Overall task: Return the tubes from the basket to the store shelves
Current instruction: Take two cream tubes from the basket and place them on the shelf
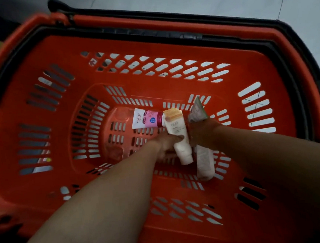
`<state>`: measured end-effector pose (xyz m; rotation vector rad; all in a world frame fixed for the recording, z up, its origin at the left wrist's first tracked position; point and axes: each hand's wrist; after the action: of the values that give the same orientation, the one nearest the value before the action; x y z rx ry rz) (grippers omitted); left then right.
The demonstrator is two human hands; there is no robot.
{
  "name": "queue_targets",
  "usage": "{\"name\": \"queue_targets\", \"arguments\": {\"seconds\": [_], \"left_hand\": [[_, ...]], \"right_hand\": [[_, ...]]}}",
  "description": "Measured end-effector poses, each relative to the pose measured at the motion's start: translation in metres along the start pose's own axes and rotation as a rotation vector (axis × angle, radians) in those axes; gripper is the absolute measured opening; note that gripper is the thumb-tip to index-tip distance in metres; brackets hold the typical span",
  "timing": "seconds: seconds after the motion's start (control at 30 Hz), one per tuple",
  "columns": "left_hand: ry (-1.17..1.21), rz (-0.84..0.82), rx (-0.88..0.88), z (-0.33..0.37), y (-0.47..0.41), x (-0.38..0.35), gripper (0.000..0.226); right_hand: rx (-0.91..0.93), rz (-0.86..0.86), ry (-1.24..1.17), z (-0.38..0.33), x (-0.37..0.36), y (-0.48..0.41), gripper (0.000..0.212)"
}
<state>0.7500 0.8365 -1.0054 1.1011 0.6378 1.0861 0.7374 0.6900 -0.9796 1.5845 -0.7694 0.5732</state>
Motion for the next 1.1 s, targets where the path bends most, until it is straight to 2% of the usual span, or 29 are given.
{"name": "queue_targets", "arguments": {"seconds": [0.13, 0.2, 0.27, 0.3, 0.37, 0.4, 0.53, 0.6, 0.63, 0.77, 0.83, 0.93, 1.03, 1.07, 1.1], "left_hand": [[0.033, 0.027, -0.169, 0.013, 0.022, 0.024, 0.032], [0.084, 0.01, -0.257, 0.02, 0.039, 0.04, 0.032], [0.147, -0.012, -0.307, 0.026, 0.069, 0.059, 0.026], [0.192, -0.023, -0.331, 0.028, 0.086, 0.07, 0.023], [0.291, -0.06, -0.38, 0.026, 0.117, 0.094, 0.024], [0.333, -0.071, -0.4, 0.025, 0.136, 0.106, 0.025], [0.444, -0.064, -0.526, 0.016, 0.214, 0.142, 0.023], [0.447, -0.055, -0.637, 0.012, 0.257, 0.153, 0.02], [0.447, -0.057, -0.685, 0.008, 0.279, 0.159, 0.021], [0.422, -0.06, -0.865, -0.008, 0.365, 0.18, 0.044], [0.422, -0.043, -0.961, -0.015, 0.406, 0.191, 0.047], [0.434, 0.095, -1.092, -0.025, 0.459, 0.211, 0.041], [0.467, 0.265, -1.202, -0.036, 0.502, 0.232, 0.031], [0.468, 0.329, -1.232, -0.04, 0.514, 0.24, 0.027], [0.477, 0.386, -1.254, -0.044, 0.525, 0.247, 0.024]], "right_hand": [[0.159, -0.096, 0.211, -0.006, 0.021, 0.019, 0.033], [0.287, -0.229, 0.38, -0.01, 0.041, 0.031, 0.048], [0.296, -0.341, 0.399, -0.02, 0.07, 0.051, 0.064], [0.257, -0.377, 0.323, -0.026, 0.086, 0.063, 0.067], [0.2, -0.387, 0.07, -0.038, 0.114, 0.095, 0.049], [0.174, -0.342, -0.099, -0.043, 0.125, 0.113, 0.039], [0.12, -0.113, -0.935, -0.066, 0.141, 0.187, 0.024], [0.175, -0.11, -1.281, -0.083, 0.145, 0.219, 0.033], [0.22, -0.124, -1.371, -0.093, 0.15, 0.234, 0.041], [0.366, -0.081, -1.441, -0.134, 0.179, 0.289, 0.061], [0.459, -0.009, -1.4, -0.155, 0.2, 0.315, 0.061], [0.567, 0.13, -1.381, -0.193, 0.23, 0.347, 0.057], [0.676, 0.266, -1.437, -0.237, 0.253, 0.367, 0.071], [0.713, 0.281, -1.449, -0.252, 0.258, 0.371, 0.068], [0.745, 0.279, -1.46, -0.266, 0.261, 0.375, 0.056]]}}
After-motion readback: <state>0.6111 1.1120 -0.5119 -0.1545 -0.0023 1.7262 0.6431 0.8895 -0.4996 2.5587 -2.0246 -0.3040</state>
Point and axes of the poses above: each hand's wrist, its own y-axis away from the middle knuckle, its own x-axis out of the back of the hand, z = x × y, and after that the axes turned 10 degrees about z, right-handed
